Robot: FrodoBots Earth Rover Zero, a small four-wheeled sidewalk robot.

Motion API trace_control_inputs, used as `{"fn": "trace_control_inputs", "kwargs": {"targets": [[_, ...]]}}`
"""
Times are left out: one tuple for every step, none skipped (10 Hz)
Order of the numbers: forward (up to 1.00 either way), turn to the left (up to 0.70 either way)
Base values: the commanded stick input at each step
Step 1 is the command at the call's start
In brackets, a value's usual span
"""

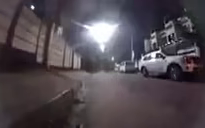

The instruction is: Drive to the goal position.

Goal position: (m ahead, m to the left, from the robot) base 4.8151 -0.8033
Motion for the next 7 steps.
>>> {"fn": "trace_control_inputs", "kwargs": {"targets": [[0.7,0.0],[0.7,0.0],[0.7,-0.06],[0.7,-0.11],[0.7,-0.17],[0.7,-0.22],[0.7,-0.28]]}}
